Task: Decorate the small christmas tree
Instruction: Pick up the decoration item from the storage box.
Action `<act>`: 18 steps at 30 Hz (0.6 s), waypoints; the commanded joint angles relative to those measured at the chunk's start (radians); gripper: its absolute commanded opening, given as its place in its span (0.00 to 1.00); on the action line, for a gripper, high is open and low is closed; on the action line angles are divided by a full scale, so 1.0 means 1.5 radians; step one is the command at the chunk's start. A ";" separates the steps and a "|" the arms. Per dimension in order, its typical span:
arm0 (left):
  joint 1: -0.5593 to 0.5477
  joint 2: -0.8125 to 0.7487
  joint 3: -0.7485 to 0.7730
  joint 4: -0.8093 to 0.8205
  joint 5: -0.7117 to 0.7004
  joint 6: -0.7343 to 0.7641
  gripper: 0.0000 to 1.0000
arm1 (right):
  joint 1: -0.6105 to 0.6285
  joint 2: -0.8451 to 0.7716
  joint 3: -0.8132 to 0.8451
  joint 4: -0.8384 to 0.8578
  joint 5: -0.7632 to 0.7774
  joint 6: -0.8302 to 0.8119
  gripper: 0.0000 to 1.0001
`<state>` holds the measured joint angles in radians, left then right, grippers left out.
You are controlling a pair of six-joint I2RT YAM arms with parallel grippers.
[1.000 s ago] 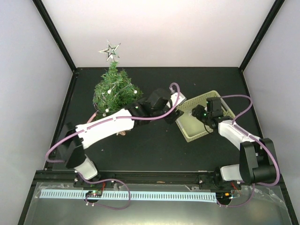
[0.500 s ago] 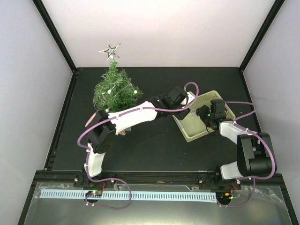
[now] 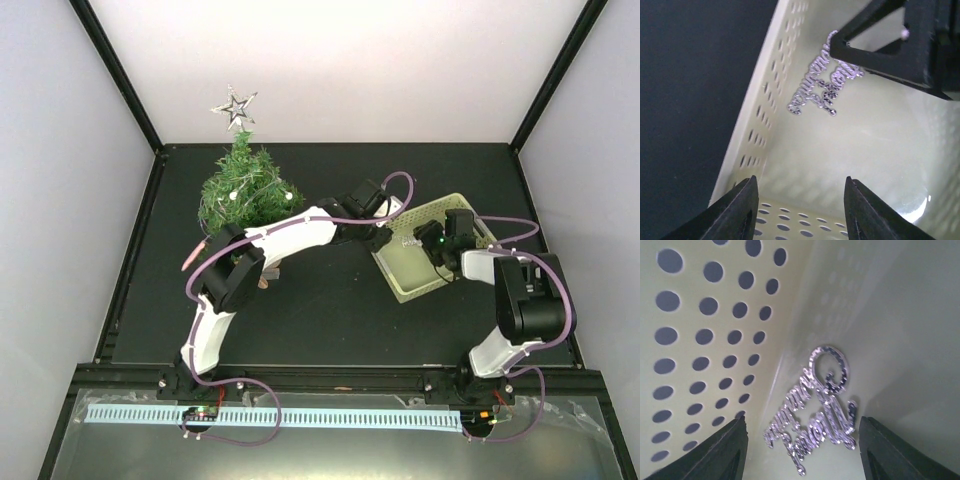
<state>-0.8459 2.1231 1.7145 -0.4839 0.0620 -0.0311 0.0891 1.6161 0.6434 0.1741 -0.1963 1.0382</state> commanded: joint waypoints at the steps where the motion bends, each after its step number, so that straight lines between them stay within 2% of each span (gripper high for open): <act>1: -0.003 0.015 0.024 -0.013 0.078 0.013 0.47 | -0.001 0.032 0.011 0.070 -0.022 0.024 0.62; 6: -0.004 0.014 0.006 -0.006 0.111 0.007 0.45 | -0.001 0.056 0.006 0.182 -0.055 0.047 0.61; 11: -0.005 -0.004 -0.019 0.007 0.118 -0.002 0.42 | -0.001 0.039 -0.001 0.244 -0.072 0.033 0.60; 15: -0.004 -0.015 -0.036 0.020 0.128 -0.004 0.40 | -0.001 0.034 0.001 0.275 -0.095 0.013 0.60; 18: -0.004 -0.025 -0.036 0.018 0.114 -0.003 0.40 | -0.003 0.018 0.007 0.210 -0.095 0.004 0.59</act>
<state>-0.8467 2.1292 1.6653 -0.4625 0.2264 -0.0292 0.0891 1.6844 0.6483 0.5095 -0.3191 1.0763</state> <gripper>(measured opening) 0.404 0.596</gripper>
